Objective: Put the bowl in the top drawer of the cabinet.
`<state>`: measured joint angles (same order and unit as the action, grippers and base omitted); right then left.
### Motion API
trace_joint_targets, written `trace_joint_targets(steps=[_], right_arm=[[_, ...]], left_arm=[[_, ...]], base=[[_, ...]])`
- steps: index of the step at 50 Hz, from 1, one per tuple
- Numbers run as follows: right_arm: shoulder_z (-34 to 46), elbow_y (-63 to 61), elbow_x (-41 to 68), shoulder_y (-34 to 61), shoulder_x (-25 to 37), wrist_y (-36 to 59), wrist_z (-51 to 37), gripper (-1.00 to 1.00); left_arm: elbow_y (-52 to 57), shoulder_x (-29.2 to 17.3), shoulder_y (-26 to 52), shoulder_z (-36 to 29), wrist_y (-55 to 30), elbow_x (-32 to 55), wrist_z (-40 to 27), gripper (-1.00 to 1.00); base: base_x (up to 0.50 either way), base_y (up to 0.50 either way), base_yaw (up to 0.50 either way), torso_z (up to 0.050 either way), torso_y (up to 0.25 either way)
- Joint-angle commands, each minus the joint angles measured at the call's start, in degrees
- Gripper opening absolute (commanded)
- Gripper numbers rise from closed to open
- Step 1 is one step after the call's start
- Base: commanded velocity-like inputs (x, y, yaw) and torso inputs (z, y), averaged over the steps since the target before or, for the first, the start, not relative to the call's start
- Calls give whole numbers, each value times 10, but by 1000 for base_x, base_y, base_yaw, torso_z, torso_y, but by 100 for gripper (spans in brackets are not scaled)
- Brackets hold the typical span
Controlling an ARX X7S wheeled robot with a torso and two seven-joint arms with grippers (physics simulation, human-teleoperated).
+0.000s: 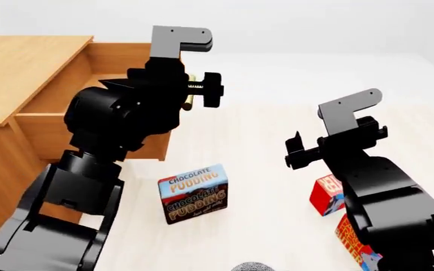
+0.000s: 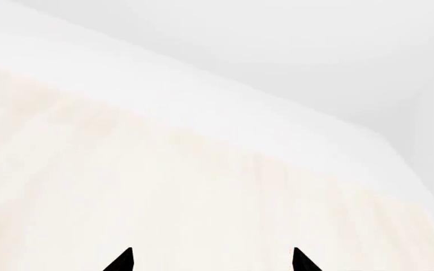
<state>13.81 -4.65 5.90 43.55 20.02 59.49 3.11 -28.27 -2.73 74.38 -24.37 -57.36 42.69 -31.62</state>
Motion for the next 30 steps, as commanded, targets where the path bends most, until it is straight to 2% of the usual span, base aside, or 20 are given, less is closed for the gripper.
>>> trace_joint_targets(steps=[1,10,16,25,30], right_arm=[[1,4,2,-5,6,-3,2,100],[-8,24,4,-12,14,-19,4,100],[-12,48,6,-14,18,-35,7,100],[-11,69,5,-13,20,-45,7,100],[-10,69,5,-13,21,-45,7,100]], left_arm=[[27,24,-26,-69,11,240,-11,100],[81,24,-18,-98,19,333,-71,100],[80,23,-4,-118,38,374,-87,100],[104,21,-6,-97,74,490,-133,100],[117,12,0,-95,86,510,-146,100]], base=[[0,-3,-3,0,0],[-8,-3,-5,0,1],[-7,-4,-8,0,3],[-6,-5,-9,0,2],[-8,-6,-10,0,2]])
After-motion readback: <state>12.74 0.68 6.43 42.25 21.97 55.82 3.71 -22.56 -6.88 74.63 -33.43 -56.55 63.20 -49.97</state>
